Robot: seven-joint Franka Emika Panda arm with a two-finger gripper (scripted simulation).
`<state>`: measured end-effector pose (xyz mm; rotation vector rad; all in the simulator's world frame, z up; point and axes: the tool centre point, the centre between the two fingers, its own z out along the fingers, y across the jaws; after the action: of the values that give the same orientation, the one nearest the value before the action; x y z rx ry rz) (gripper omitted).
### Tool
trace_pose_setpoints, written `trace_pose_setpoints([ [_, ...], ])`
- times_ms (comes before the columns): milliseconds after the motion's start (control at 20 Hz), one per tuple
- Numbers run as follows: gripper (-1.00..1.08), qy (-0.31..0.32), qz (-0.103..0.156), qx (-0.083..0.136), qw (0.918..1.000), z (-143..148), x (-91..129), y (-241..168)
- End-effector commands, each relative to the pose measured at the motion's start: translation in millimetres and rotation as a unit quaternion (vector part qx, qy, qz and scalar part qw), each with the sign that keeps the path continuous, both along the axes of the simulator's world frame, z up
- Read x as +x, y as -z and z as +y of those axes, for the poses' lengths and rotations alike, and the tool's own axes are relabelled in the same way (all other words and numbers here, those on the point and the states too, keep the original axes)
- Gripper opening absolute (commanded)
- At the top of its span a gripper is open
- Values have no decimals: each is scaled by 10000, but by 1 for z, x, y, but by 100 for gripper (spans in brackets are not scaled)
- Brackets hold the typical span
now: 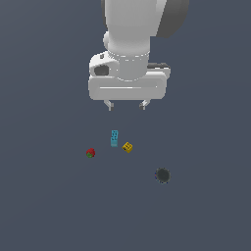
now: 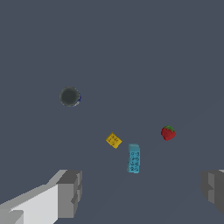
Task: Pick up a designated object from a clutter of objects.
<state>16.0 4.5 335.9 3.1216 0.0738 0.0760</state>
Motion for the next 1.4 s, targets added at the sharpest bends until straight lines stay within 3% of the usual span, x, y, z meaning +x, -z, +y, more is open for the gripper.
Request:
trace_pose_setpoints([
  [0,100,0,0,0,10000,0,0,0],
  [450,100,-306,5,56,9995,28,-2,-8],
  [750,100,-297,6,56,9995,26,-2,-5],
  [1350,100,-167,59,90,9998,6,-5,61],
])
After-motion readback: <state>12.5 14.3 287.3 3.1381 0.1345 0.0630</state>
